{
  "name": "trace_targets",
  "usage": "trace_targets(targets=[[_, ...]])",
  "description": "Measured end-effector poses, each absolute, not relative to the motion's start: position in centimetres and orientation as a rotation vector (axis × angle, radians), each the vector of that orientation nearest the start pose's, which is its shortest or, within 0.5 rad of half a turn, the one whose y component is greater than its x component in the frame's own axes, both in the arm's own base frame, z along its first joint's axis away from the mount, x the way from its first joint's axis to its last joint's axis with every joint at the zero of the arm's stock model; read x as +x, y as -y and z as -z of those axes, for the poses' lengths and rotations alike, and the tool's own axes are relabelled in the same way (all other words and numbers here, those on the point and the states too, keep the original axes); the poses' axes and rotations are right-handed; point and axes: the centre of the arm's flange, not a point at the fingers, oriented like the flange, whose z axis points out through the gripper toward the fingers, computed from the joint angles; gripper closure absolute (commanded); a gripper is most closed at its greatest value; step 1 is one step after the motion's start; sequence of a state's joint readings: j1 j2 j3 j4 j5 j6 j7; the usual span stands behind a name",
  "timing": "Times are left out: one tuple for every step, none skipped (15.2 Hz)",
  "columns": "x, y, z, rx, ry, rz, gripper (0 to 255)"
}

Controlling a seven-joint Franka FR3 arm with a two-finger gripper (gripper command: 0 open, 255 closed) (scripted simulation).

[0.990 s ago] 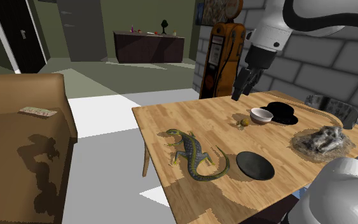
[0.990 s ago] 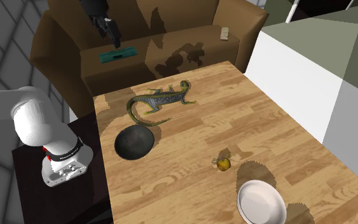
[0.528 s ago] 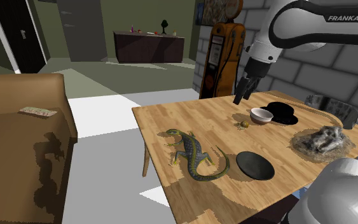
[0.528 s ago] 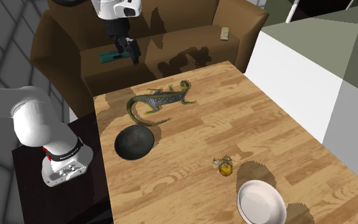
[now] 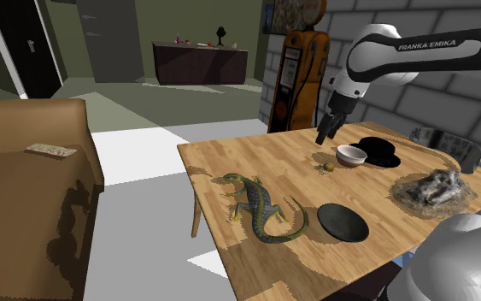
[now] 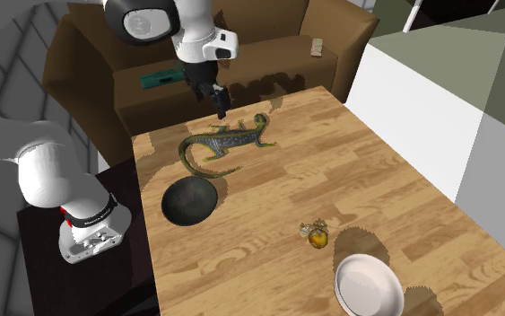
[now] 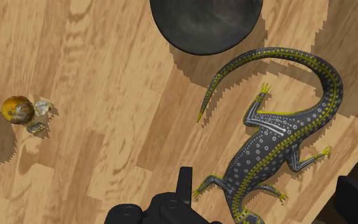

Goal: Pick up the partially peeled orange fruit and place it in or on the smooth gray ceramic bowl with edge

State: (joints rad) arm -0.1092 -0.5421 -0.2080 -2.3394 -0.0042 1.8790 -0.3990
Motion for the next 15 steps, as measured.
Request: trace_targets(targets=[[38.1,14.7,-52.7,-3.061,0.163,0.154,0],[38.6,15.7,-52.0,-3.061,0.162,0.151,0],[38.8,16.6,-51.4,-3.061,0.16,0.148,0],[39.3,17.9,-50.9,-3.061,0.157,0.146,0],[40.0,18.8,-50.1,-3.061,0.155,0.143,0],[40.3,20.1,-49.6,-3.062,0.153,0.139,0],[40.6,21.1,-48.6,-3.062,0.151,0.136,0],[41.1,22.1,-48.2,-3.062,0.149,0.133,0],[41.5,23.0,-47.6,-3.062,0.147,0.13,0],[42.1,24.2,-46.9,-3.063,0.144,0.129,0],[42.4,24.9,-46.1,-3.062,0.142,0.125,0],[42.8,26.0,-45.5,-3.063,0.139,0.123,0],[43.1,27.2,-44.9,-3.063,0.137,0.119,0],[43.2,28.1,-43.9,-3.063,0.135,0.115,0],[43.7,29.5,-43.5,-3.063,0.132,0.112,0]])
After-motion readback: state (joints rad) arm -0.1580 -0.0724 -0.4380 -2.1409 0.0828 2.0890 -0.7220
